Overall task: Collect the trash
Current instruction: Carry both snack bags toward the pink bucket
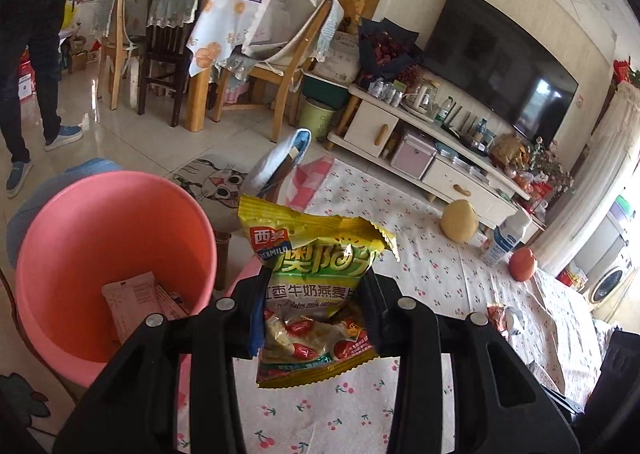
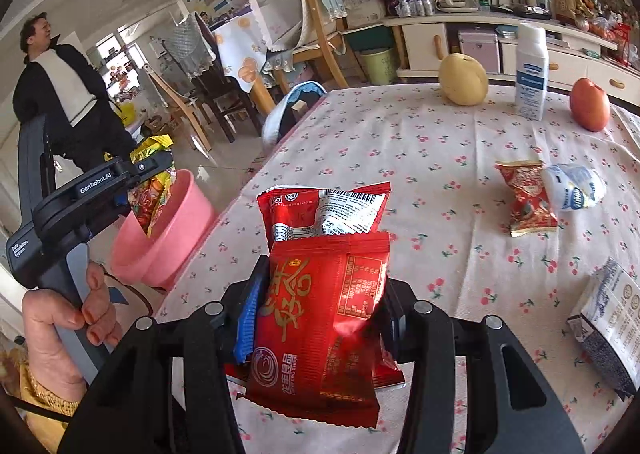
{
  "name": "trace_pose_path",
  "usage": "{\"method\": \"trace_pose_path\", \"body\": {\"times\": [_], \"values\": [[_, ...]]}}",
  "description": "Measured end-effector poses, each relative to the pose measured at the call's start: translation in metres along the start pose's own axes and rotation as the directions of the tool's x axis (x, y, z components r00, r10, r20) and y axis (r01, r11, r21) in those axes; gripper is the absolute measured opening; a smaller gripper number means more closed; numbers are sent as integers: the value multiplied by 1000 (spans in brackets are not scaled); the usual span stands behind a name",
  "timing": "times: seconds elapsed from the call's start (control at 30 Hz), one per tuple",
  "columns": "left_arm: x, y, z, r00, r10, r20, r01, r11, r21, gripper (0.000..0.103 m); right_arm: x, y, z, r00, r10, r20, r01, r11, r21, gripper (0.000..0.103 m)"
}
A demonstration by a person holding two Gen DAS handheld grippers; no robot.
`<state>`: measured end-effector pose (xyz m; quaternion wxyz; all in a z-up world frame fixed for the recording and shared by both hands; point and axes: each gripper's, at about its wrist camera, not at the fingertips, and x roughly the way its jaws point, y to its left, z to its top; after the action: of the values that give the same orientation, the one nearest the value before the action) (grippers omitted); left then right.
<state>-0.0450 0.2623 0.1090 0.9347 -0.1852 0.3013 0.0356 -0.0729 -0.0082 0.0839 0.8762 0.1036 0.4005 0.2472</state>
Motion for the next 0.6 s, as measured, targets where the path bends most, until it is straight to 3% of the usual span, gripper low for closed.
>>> {"method": "trace_pose_path", "body": {"times": [0.27,0.6], "values": [[-9,63,28,988,136,66,-126,981,-145,40,38,79,34,994,110,-16,-111,989,-102,49],[-14,138,45,958,281,57,-247,910,-333,40,100,167,59,974,215,-71,-224,959,-176,49]]}}
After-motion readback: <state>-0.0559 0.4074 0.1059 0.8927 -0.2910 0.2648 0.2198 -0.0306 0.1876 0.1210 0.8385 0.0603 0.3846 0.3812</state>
